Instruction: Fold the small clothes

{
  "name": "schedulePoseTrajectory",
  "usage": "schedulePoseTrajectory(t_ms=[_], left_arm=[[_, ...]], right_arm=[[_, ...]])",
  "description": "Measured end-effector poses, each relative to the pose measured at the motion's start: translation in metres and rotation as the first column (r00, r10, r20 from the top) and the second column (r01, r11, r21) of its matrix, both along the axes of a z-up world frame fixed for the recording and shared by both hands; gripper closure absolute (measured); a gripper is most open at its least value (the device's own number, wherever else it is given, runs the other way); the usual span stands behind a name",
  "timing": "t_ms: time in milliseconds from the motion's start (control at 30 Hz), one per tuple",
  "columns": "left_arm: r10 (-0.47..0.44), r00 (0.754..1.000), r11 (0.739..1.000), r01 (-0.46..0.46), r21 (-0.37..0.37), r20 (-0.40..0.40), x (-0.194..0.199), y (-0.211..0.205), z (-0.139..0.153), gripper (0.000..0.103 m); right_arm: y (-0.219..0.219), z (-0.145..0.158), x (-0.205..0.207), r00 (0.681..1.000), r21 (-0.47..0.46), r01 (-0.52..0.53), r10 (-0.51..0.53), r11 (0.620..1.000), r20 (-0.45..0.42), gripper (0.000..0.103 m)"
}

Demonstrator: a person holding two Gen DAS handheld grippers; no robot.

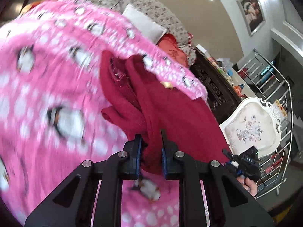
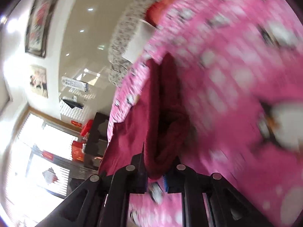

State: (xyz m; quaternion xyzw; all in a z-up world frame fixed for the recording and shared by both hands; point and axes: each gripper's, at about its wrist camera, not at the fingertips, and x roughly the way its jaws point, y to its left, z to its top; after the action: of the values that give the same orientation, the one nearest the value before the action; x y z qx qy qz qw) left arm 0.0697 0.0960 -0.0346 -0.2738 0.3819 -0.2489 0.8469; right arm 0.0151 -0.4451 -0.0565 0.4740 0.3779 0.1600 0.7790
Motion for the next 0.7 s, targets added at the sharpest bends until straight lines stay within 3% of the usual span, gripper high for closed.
schedulePoseTrajectory(t_ms=[133, 200, 267, 300, 333, 367, 400, 433, 467, 500, 533, 633, 700], left_arm=[[0.031, 0.995, 0.999, -0.034, -0.033, -0.094, 0.000, 0.002, -0.028, 0.078], [0.027, 0.996, 0.997, -0.033, -0.066, -0.091, -0.001, 0.005, -0.031, 0.078], [0.017, 0.996, 0.997, -0.025, -0.080, -0.092, -0.001, 0.006, -0.030, 0.074], [0.015, 0.996, 0.996, -0.022, -0.082, -0.092, -0.002, 0.006, -0.031, 0.072], [0.010, 0.996, 0.996, -0.017, -0.082, -0.090, -0.002, 0.005, -0.030, 0.069], [0.008, 0.996, 0.997, -0.015, -0.081, -0.086, -0.002, 0.005, -0.028, 0.067], [0.009, 0.996, 0.997, -0.015, -0.078, -0.084, -0.001, 0.003, -0.027, 0.066], [0.014, 0.997, 0.997, -0.019, -0.071, -0.077, -0.001, 0.002, -0.026, 0.066], [0.021, 0.998, 0.998, -0.024, -0.059, -0.056, -0.002, 0.001, -0.023, 0.066], [0.033, 0.999, 0.999, -0.034, -0.030, -0.033, -0.005, -0.001, -0.020, 0.067], [0.053, 0.998, 0.999, -0.053, -0.010, -0.017, -0.007, -0.002, -0.017, 0.075], [0.137, 0.990, 0.988, -0.139, 0.068, 0.034, -0.013, -0.004, -0.012, 0.078], [0.178, 0.980, 0.970, -0.190, 0.149, 0.090, -0.020, -0.011, -0.009, 0.078]], right_arm=[[-0.013, -0.008, -0.010, 0.999, 0.083, 0.042, -0.040, 0.996, -0.024, 0.088], [-0.010, 0.012, -0.013, 0.998, -0.033, 0.067, -0.068, 0.997, -0.012, 0.085], [-0.004, 0.036, -0.016, 0.995, -0.202, 0.104, -0.101, 0.974, 0.026, 0.083], [0.001, 0.053, -0.019, 0.989, -0.327, 0.149, -0.134, 0.933, 0.067, 0.083], [0.009, 0.072, -0.023, 0.978, -0.456, 0.206, -0.170, 0.866, 0.119, 0.083], [0.015, 0.085, -0.022, 0.970, -0.530, 0.242, -0.189, 0.813, 0.152, 0.082], [0.030, 0.103, -0.022, 0.956, -0.627, 0.293, -0.196, 0.722, 0.221, 0.078], [0.043, 0.116, -0.019, 0.948, -0.668, 0.311, -0.170, 0.676, 0.269, 0.075], [0.065, 0.132, -0.010, 0.946, -0.693, 0.295, -0.098, 0.658, 0.310, 0.068], [0.087, 0.143, 0.005, 0.948, -0.706, 0.243, -0.009, 0.666, 0.318, 0.058], [0.110, 0.150, 0.020, 0.947, -0.708, 0.168, 0.085, 0.686, 0.308, 0.055], [0.172, 0.156, 0.067, 0.924, -0.667, -0.080, 0.307, 0.740, 0.230, 0.053], [0.214, 0.154, 0.115, 0.898, -0.573, -0.235, 0.401, 0.785, 0.181, 0.051]])
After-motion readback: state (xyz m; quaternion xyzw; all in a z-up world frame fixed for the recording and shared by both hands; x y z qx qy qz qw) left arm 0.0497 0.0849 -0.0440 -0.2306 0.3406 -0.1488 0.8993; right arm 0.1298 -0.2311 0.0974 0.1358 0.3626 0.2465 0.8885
